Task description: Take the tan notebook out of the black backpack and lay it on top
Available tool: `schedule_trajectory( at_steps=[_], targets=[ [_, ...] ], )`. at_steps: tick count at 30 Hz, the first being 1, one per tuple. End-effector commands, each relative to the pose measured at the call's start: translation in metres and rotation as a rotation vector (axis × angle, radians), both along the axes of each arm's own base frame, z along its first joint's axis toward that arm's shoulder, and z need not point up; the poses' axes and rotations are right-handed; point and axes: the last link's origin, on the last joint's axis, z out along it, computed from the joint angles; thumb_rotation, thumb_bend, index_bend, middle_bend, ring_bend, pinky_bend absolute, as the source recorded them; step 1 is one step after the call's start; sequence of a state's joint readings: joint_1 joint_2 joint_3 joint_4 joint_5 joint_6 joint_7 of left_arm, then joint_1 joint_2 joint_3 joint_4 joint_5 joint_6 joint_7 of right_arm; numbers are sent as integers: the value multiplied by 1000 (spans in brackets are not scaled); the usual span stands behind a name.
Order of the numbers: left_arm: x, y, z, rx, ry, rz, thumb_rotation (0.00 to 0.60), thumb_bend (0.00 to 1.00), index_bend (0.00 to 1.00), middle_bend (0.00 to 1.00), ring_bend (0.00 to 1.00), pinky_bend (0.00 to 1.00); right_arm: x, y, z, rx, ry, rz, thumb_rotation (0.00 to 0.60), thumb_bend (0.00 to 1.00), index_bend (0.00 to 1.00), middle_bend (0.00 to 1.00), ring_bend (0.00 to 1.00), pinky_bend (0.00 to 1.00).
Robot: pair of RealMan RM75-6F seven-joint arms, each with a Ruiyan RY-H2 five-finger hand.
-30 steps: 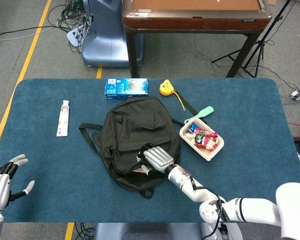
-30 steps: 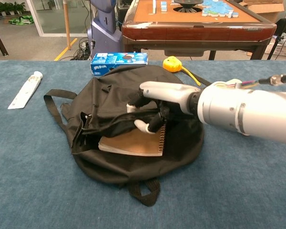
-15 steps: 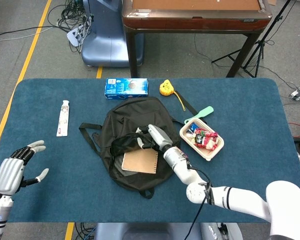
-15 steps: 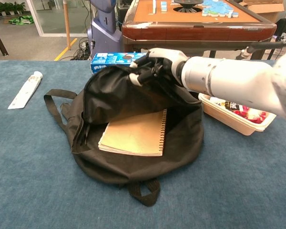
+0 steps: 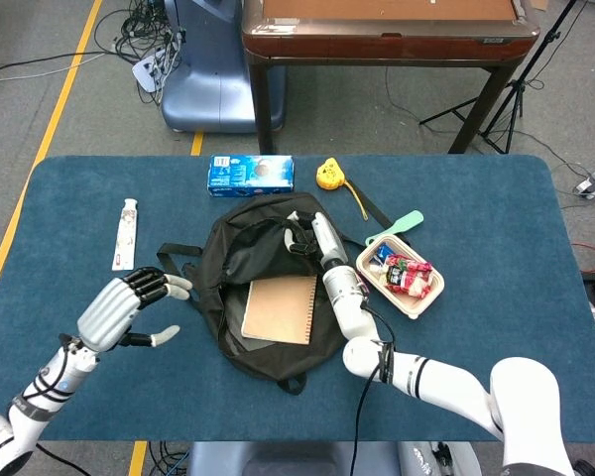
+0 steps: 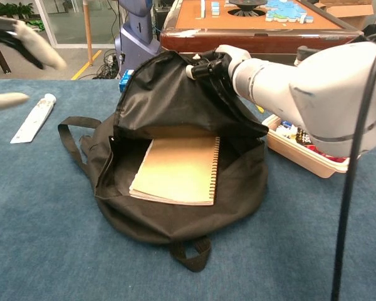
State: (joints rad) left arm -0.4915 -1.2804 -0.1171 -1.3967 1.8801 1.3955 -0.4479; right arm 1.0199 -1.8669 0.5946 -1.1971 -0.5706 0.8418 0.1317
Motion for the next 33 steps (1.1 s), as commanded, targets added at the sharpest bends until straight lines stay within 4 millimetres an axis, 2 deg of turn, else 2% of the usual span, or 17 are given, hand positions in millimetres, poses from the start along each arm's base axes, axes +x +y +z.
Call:
schedule_trajectory(
  at_steps=[1,7,19,27,33],
  targets=[
    [15,13,-24,-63,42,-92,600,222,378,348,333,259,3,-3,-4,-15,14,-5,600,713,682,516,300,270],
    [28,30,-52,-78,111,-205,600,222,383,357,333,259,8,-6,-8,-42,57,8,600,713,682,515,300,270],
    [25,43,-101,-90,280,-391,600,222,360,360,330,259,12,-13,-11,-48,90,1,600,713,682,511,300,270],
    [17,48,-120,-68,366,-463,600,222,319,346,323,259,17,-21,-5,-58,97,-5,600,714,682,507,300,270],
    [18,60,-128,-53,423,-483,600,222,306,322,320,259,18,-23,-5,-35,77,-22,600,713,682,506,300,270]
  ],
)
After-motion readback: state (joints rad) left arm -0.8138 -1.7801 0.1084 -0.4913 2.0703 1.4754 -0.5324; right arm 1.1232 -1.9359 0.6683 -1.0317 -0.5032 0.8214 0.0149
